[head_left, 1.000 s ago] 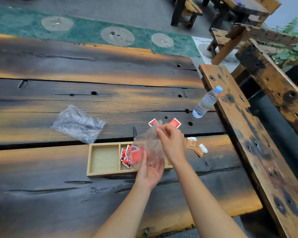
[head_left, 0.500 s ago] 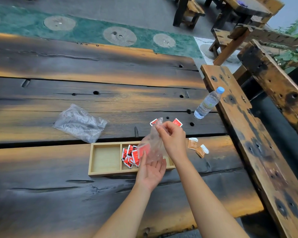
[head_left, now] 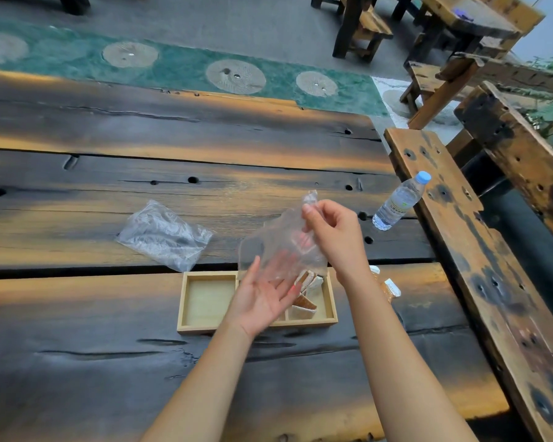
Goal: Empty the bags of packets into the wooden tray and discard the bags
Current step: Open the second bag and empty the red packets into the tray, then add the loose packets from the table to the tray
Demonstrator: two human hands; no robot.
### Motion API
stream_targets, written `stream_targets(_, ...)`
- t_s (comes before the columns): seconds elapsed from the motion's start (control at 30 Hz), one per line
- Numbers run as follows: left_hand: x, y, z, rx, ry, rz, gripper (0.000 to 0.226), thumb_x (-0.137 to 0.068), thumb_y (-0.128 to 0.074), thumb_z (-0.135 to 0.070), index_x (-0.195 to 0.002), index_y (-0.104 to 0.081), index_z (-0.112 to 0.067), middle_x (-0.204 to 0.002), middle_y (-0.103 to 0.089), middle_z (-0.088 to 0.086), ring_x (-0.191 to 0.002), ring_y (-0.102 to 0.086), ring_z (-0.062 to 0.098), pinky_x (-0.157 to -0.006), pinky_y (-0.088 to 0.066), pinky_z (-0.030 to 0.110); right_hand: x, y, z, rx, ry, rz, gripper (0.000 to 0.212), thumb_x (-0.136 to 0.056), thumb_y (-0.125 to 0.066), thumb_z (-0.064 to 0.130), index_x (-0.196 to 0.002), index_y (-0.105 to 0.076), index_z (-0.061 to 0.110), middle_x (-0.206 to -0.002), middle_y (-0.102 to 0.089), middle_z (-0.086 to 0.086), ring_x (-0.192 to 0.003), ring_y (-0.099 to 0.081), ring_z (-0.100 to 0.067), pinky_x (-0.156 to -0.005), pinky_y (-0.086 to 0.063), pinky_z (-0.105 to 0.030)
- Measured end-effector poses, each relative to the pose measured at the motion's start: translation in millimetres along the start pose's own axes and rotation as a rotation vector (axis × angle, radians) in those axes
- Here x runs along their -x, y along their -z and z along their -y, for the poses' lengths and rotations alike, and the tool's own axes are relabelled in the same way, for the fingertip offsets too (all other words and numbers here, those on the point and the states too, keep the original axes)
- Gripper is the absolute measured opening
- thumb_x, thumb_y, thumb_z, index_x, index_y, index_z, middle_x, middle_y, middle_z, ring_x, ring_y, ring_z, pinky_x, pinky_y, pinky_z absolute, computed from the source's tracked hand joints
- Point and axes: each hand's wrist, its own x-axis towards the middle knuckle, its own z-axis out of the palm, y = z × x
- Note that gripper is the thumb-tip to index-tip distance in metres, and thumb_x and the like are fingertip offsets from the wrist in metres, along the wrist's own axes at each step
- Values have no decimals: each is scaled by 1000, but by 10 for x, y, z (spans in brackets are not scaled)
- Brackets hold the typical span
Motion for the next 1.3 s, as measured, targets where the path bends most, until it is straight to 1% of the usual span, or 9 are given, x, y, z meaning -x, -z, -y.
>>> stream_targets(0.13, 85, 37, -448, -64, -73, -37, 46, -88, -50, -35, -126, -56, -10, -125, -65, 11, -105, -68, 26, -80, -59, 43, -63, -69, -57, -59, -89, 51, 23, -93, -58, 19, -83, -64, -1, -72, -68, -4, -56, -53, -6, -57, -43, -26)
stream_targets(0.27, 83, 59, -882, 25, -273, -151, 17, -92, -47, -16, -103, -59, -11, -112, -71, 13, -99, -70, 27, -73, -60, 44, -47, -279, -292, -91, -234, 104, 8, -90, -60, 9, -91, -66, 15, -91, -73, -6, -64, -64, -8, -57, -55, -23)
stream_targets(0.4, 7, 35, -1314, 34, -404, -316, 26, -99, -37, -15, -100, -63, -18, -97, -74, 6, -82, -74, 20, -64, -61, 44, -25, -615, -601, -187, -388, 114, 22, -88, -61, 0, -108, -59, 9, -89, -73, -5, -50, -62, -1, -48, -50, -16)
stream_targets(0.57, -66, 151, -1862, -40, -500, -482, 25, -101, -36, -20, -102, -60, -17, -115, -66, 4, -113, -61, 19, -95, -49, 41, -123, -889, -858, -249, -466, 128, 25, -86, -65, 1, -103, -57, 17, -67, -75, -1, -59, -71, -12, -54, -54, -18)
stream_targets(0.63, -88, 208, -2115, -91, -543, -555, 24, -101, -33, -21, -97, -57, -18, -108, -65, 2, -113, -59, 19, -83, -50, 34, -203, -916, -937, -227, -479, 129, 24, -87, -62, 1, -105, -59, 16, -72, -76, -2, -65, -73, -14, -58, -55, -19)
stream_targets(0.77, -173, 381, -2555, -264, -580, -673, 28, -100, -38, -18, -125, -50, -13, -95, -64, 3, -88, -64, 17, -76, -51, 32, -382, -947, -1023, -199, -485, 133, 21, -86, -61, 2, -103, -60, 14, -77, -75, -4, -66, -72, -13, -61, -57, -22)
stream_targets(0.9, -355, 580, -2766, -564, -531, -913, 22, -93, -45, -13, -109, -57, -5, -102, -64, 10, -82, -64, 22, -69, -51, 33, -522, -1015, -1099, -168, -489, 132, 17, -87, -62, 3, -103, -61, 9, -75, -71, -7, -64, -70, -11, -59, -56, -20)
stream_targets(1.13, -433, 884, -2816, -1338, -471, -1362, 52, -79, -62, -11, -128, -44, -10, -132, -53, 16, -126, -43, 35, -106, -34, 50, -543, -1092, -1250, -29, -494, 205, 9, -87, -62, 6, -95, -62, 11, -69, -68, -3, -71, -70, -18, -73, -59, -34)
stream_targets(1.3, -362, 745, -2745, -1469, -586, -1449, 75, -79, -67, -19, -142, -29, -11, -153, -25, 10, -136, -27, 34, -109, -23, 52, -583, -1000, -1295, -16, -473, 200, 12, -87, -62, 4, -97, -60, 10, -69, -67, -3, -67, -69, -19, -72, -58, -36)
